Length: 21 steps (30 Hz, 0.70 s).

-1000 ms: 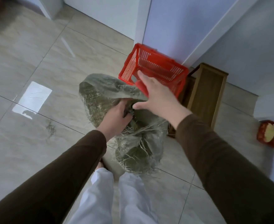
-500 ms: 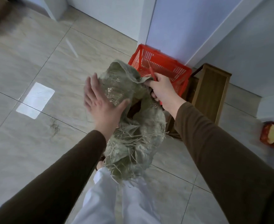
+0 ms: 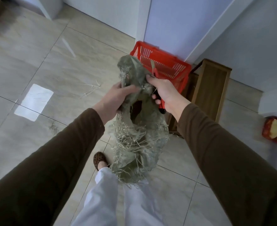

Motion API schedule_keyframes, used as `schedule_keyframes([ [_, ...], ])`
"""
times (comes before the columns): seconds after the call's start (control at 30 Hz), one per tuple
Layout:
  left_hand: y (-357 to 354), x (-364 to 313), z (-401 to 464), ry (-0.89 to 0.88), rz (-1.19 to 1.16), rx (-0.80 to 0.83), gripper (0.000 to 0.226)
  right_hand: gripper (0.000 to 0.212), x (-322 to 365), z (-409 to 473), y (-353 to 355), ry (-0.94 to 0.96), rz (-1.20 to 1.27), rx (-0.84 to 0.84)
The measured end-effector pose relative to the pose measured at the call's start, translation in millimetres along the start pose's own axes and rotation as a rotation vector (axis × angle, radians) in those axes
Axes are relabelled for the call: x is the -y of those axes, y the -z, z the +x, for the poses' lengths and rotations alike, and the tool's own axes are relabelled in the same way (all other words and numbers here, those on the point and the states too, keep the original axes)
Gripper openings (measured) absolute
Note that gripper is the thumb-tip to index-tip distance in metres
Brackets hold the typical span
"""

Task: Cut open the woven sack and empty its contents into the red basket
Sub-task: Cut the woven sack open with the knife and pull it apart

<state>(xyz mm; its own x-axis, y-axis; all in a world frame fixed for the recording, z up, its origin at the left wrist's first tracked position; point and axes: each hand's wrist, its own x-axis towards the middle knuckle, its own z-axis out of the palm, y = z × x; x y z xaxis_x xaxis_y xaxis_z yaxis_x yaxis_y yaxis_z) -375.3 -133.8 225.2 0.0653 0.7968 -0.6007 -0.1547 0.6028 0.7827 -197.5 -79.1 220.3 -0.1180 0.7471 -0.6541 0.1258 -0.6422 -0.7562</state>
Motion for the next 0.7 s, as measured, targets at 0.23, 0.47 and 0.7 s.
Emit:
schedule_keyframes([
  [0.23, -10.5, 6.3, 4.3, 0.060, -0.203, -0.121, 0.013, 0.028, -7.7, 4.8, 8.6, -0.088, -0.033, -0.145],
  [0.47, -18.2, 7.9, 11.4, 0.089, -0.289, -0.171, 0.024, 0.063, 4.8, -32.4, 32.1, 0.335, -0.573, -0.360],
  [0.7, -20.9, 3.0, 17.3, 0.011, -0.186, -0.168, 0.022, 0.021, -21.3, -84.5, 7.3, 0.495, -1.250, -0.187],
])
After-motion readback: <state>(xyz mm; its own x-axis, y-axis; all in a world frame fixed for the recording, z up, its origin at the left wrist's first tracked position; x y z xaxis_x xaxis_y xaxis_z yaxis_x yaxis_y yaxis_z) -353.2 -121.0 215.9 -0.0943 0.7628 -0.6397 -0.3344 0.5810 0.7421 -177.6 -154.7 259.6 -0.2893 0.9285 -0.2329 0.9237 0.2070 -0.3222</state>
